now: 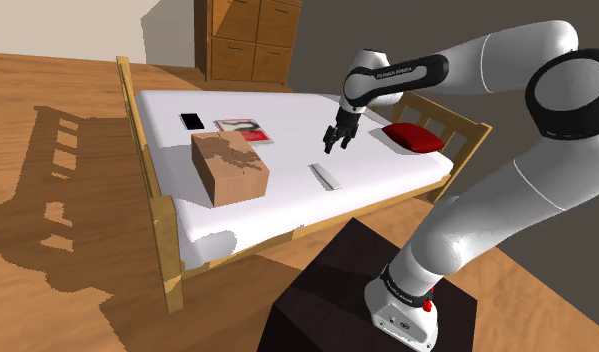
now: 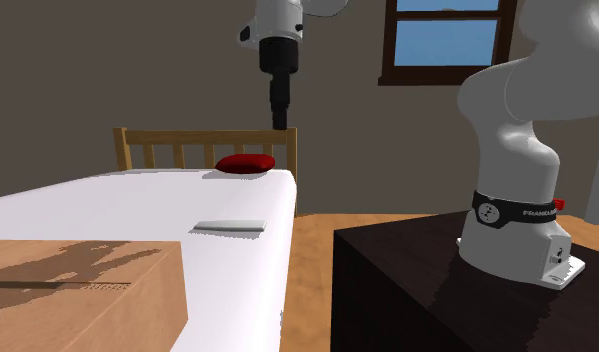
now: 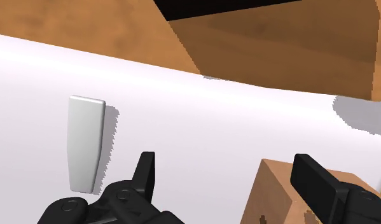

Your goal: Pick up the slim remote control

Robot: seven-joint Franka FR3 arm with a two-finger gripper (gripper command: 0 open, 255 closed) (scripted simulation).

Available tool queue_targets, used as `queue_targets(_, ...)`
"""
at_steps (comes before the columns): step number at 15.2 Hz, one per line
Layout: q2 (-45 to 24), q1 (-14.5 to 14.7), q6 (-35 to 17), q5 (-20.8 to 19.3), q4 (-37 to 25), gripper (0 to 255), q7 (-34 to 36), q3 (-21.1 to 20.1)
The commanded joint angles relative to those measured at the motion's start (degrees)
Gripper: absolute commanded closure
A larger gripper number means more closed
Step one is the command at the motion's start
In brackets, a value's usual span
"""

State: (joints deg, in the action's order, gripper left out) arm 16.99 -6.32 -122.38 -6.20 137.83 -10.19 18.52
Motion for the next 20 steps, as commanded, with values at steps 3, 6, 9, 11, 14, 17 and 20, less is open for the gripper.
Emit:
queue_targets(3,-8.22,-0.67,-5.65,2.09,-2.32,0,-3.7,3.11)
queue_targets(6,-14.94,-1.17,-9.07,5.04,-5.1,0,-6.77,4.75)
queue_targets(9,-21.84,-2.17,-11.81,8.8,-8.51,0,-10.19,5.69)
queue_targets(11,-26.48,-3.22,-13.23,11.54,-11.13,0,-12.5,5.85)
queue_targets(14,-33.35,-5.42,-14.76,15.5,-15.6,0,-15.67,5.39)
queue_targets(17,-40.08,-8.11,-15.64,18.91,-20.67,0,-18.23,4.4)
queue_targets(20,-46.67,-11.02,-15.95,21.59,-26.35,0,-20.09,3.21)
